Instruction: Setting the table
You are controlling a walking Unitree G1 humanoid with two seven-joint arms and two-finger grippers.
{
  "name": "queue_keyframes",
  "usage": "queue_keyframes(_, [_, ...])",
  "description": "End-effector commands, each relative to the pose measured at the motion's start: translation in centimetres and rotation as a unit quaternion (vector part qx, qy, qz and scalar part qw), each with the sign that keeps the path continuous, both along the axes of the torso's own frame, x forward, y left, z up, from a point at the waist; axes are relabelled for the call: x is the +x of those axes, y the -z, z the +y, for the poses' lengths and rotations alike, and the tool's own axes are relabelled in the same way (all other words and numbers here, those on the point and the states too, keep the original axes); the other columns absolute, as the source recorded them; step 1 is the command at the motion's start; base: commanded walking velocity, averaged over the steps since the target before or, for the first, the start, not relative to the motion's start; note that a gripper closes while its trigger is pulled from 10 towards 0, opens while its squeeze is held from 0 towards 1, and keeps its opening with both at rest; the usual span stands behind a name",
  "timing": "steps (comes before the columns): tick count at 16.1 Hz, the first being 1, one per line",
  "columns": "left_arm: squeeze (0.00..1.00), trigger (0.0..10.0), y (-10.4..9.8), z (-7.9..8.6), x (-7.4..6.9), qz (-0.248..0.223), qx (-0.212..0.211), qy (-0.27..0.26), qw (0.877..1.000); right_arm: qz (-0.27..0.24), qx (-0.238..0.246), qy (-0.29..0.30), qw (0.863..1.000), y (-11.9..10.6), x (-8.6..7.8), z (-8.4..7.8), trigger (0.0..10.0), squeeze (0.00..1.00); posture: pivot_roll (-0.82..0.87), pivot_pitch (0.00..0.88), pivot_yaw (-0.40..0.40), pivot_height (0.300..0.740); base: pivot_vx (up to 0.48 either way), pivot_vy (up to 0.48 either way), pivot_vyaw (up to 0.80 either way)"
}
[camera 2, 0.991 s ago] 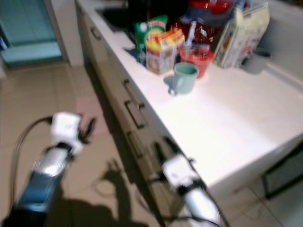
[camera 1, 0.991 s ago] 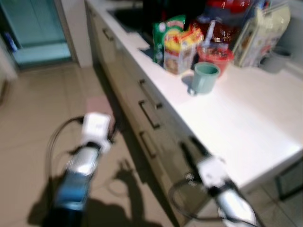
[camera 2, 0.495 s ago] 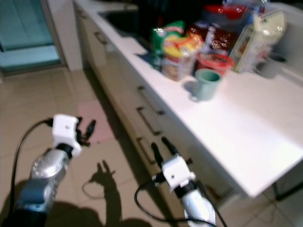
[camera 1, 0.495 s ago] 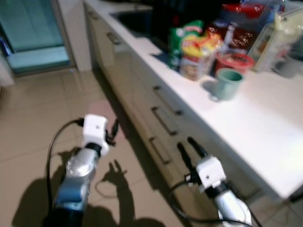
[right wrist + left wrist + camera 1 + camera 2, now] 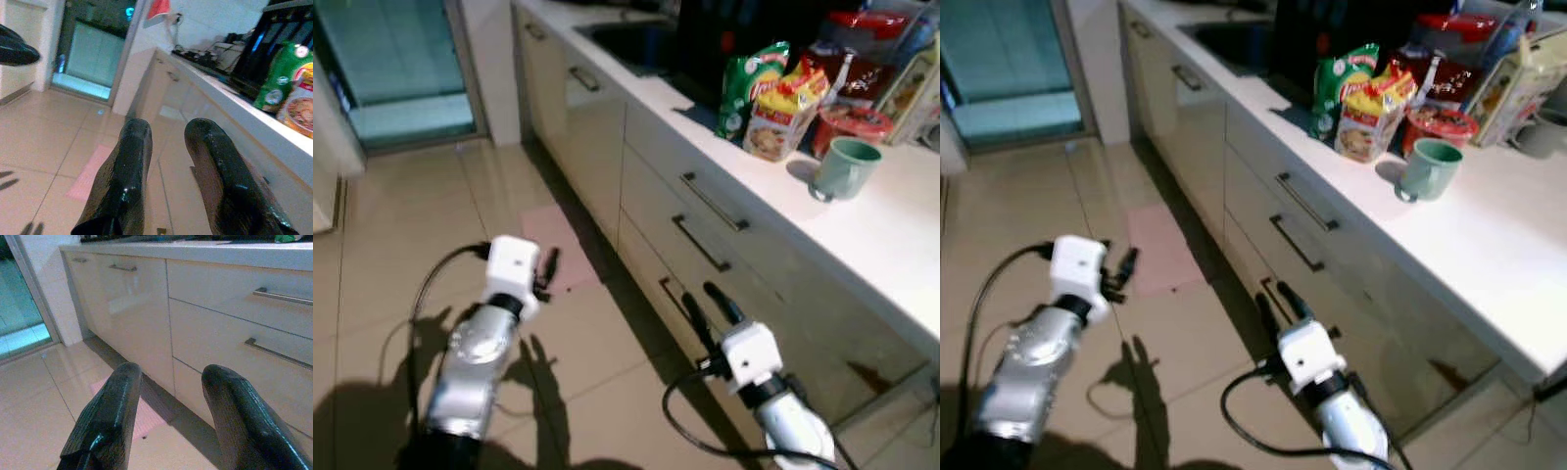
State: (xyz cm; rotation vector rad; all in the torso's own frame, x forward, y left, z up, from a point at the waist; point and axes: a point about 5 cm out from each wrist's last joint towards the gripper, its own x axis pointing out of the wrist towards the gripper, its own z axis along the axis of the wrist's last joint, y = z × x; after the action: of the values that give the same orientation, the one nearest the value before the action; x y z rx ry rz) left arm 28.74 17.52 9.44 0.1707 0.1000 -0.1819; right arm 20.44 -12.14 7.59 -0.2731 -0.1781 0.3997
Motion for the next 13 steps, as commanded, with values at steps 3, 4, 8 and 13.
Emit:
queue_keyframes(3, [0.00,10.0,-0.20,-1.11,0.51,-0.004,0.003,0.012,1.000,0.012,-0.005,0.016,1.000,0.53,0.33,-0.99,10.0,0.00,0.02,0.000,0.003,0.740,0.000,0.000,-0.80])
queue_keyframes(4, [0.00,10.0,-0.20,-1.11,0.55,-0.003,0.005,0.012,1.000,0.013,-0.006,0.017,1.000,0.58,0.44,-1.04,10.0,0.00,0.03,0.000,0.004,0.740,0.000,0.000,-0.80])
queue_keyframes(8, [0.00,10.0,-0.18,-0.97,0.64,-0.002,0.012,0.011,1.000,0.011,-0.014,0.009,1.000,0.72,0.86,-1.00,10.0,0.00,0.03,0.000,0.004,0.740,0.000,0.000,-0.80])
queue_keyframes(13, [0.00,10.0,-0.76,-0.75,0.71,-0.023,-0.018,0.002,1.000,0.001,-0.007,0.007,1.000,0.47,0.89,-0.51,10.0,0.00,0.03,0.000,0.003,0.740,0.000,0.000,0.00])
